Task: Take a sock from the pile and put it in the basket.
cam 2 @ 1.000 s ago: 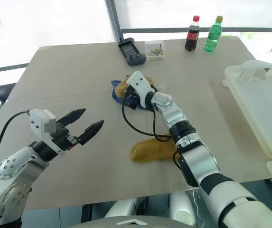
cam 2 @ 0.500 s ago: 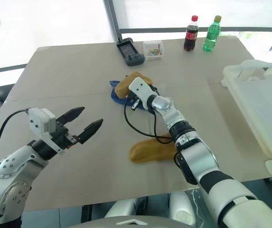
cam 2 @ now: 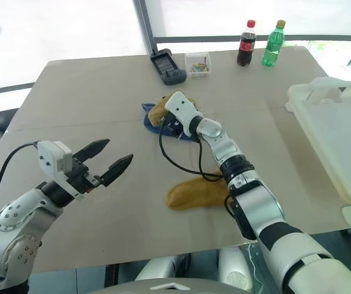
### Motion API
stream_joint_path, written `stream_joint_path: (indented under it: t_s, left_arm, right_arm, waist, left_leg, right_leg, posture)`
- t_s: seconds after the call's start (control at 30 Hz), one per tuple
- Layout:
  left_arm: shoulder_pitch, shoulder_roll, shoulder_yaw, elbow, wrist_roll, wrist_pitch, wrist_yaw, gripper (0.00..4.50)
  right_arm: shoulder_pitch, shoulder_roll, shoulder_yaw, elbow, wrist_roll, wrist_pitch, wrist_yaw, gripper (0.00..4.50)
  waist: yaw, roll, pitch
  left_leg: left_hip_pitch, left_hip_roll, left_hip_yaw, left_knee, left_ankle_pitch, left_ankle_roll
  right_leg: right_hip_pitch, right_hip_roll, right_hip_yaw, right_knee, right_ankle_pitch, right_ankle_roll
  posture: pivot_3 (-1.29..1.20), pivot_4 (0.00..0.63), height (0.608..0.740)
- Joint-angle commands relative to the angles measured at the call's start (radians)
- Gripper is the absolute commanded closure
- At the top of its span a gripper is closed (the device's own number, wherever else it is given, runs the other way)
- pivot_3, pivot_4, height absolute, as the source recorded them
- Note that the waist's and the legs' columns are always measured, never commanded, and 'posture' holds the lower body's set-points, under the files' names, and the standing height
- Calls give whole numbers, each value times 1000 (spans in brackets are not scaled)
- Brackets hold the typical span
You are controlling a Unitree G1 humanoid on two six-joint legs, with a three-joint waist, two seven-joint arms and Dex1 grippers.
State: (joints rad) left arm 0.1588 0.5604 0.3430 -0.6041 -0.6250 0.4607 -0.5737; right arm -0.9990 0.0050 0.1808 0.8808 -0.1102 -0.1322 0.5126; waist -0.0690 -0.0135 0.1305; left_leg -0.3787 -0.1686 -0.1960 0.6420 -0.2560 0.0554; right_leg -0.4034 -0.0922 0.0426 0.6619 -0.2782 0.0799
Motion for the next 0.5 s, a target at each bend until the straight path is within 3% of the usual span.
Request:
stream_joint_path:
  t_s: [0.03, 0.17, 0.27, 0.43, 0.5]
  left_arm:
    - [-9, 0, 4, 6, 5, -36, -15, 0]
    - [2, -5, 7, -3, 8, -45, -14, 0]
    - [14, -8, 10, -12, 9, -47, -11, 0]
    - [26, -12, 12, -21, 8, -51, -5, 0]
    - [30, -14, 15, -20, 5, -52, -5, 0]
  right_arm:
    - [-68, 8, -22, 83, -4, 5, -67, 732]
    - [-108, 10, -34, 157, 1, -12, -99, 1792]
    - [-118, 7, -54, 156, 27, -22, -73, 3128]
    - [-85, -11, -120, 27, 165, 71, 135, 3128]
    - [-73, -38, -139, -31, 198, 125, 178, 2580]
  waist:
    - [-1, 0, 0]
    - [-1, 0, 0]
    - [-1, 0, 0]
    - [-1, 1, 0]
    - [0, 1, 0]
  left_leg:
    - [0, 0, 0, 0, 0, 0]
    - [0, 1, 0, 0, 0, 0]
    - [0, 1, 0, 0, 0, 0]
    - [0, 1, 0, 0, 0, 0]
    - [0, 1, 0, 0, 0, 0]
  right_leg:
    - [0, 0, 0, 0, 0, 0]
    - [0, 1, 0, 0, 0, 0]
    - [0, 1, 0, 0, 0, 0]
    - [0, 1, 1, 0, 0, 0]
    - [0, 1, 1, 0, 0, 0]
  posture:
    - [0, 150, 740]
    - [0, 150, 740]
    - [0, 150, 740]
    - [0, 150, 740]
    - [0, 150, 740]
